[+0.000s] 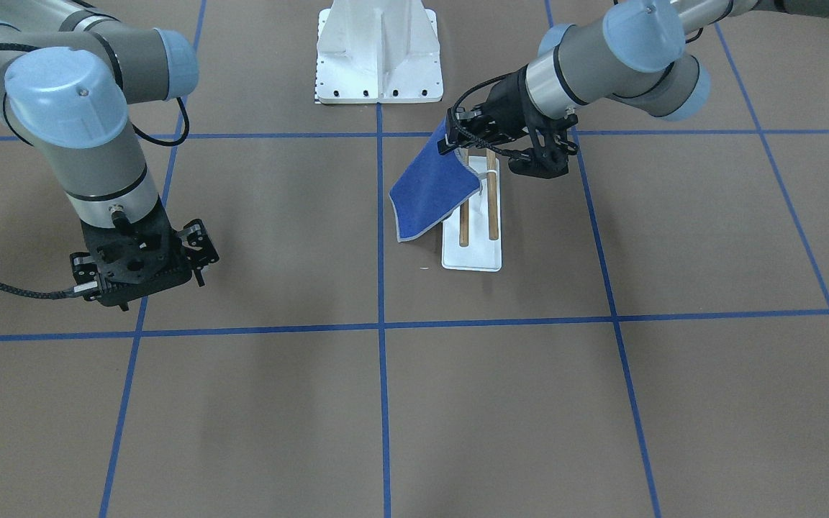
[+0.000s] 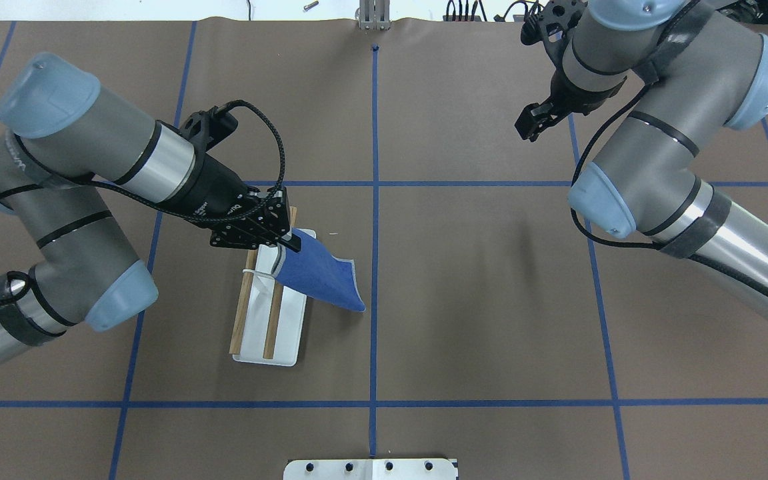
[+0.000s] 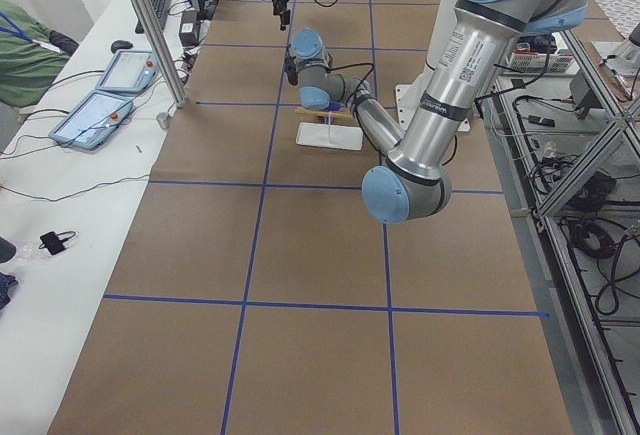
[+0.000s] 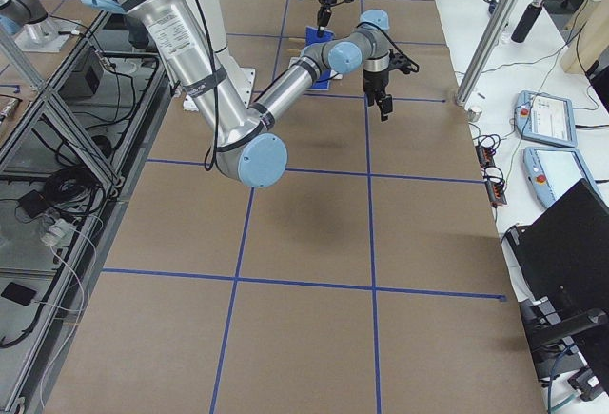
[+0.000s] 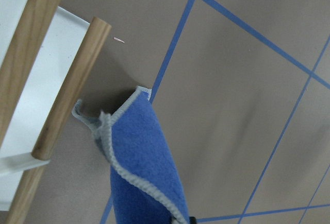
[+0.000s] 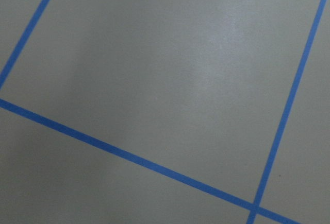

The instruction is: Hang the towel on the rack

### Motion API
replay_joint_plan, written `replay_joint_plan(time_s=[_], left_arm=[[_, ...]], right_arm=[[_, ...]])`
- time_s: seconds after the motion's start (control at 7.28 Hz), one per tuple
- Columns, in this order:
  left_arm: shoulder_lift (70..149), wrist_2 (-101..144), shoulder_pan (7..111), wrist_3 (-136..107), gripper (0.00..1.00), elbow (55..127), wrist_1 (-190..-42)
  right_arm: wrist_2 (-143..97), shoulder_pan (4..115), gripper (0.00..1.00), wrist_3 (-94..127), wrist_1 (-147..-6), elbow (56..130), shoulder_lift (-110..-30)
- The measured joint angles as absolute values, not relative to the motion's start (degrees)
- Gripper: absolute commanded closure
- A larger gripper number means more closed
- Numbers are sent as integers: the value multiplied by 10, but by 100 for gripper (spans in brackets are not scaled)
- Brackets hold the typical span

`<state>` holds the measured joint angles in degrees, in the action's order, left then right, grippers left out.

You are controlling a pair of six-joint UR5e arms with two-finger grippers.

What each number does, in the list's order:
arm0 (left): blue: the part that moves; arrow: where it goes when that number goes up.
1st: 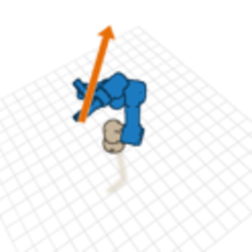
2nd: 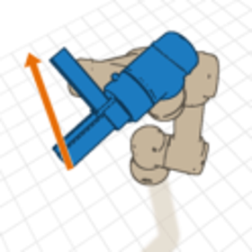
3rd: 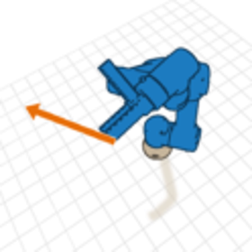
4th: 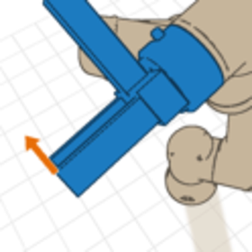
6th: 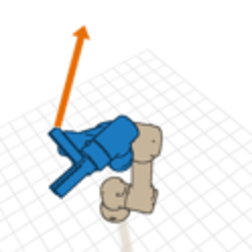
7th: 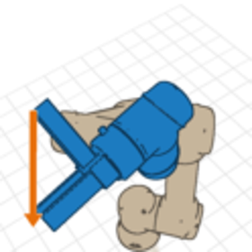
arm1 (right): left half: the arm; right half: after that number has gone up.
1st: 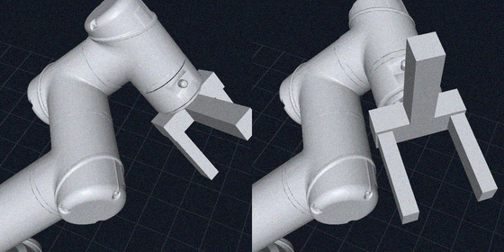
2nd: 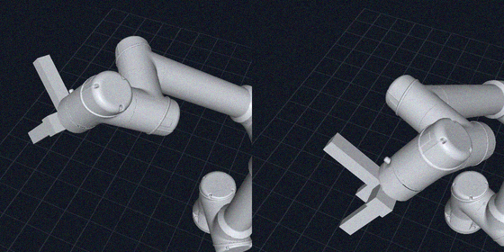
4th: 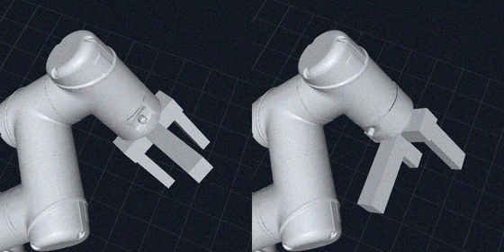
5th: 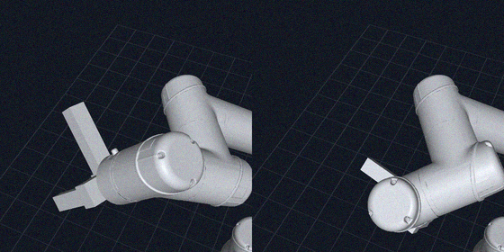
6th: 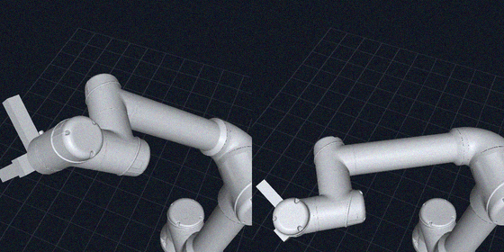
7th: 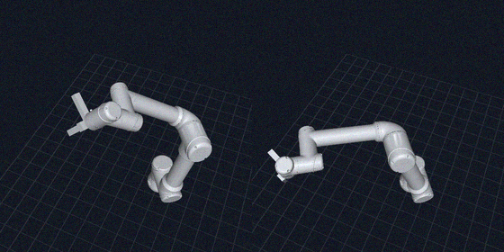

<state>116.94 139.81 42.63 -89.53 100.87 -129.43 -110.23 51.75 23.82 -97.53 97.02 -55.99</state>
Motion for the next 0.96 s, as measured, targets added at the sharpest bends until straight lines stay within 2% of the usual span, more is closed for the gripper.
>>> replay_joint_plan(time_s=[0.41, 0.96], left_arm=[[1125, 1406, 459, -711, 100, 1007, -1293], [1068, 1406, 487, -581, 100, 991, -1291]], right_arm=[[-1108, 555, 0, 162, -973, 932, -563], [-1134, 591, 0, 106, -972, 927, -584]])
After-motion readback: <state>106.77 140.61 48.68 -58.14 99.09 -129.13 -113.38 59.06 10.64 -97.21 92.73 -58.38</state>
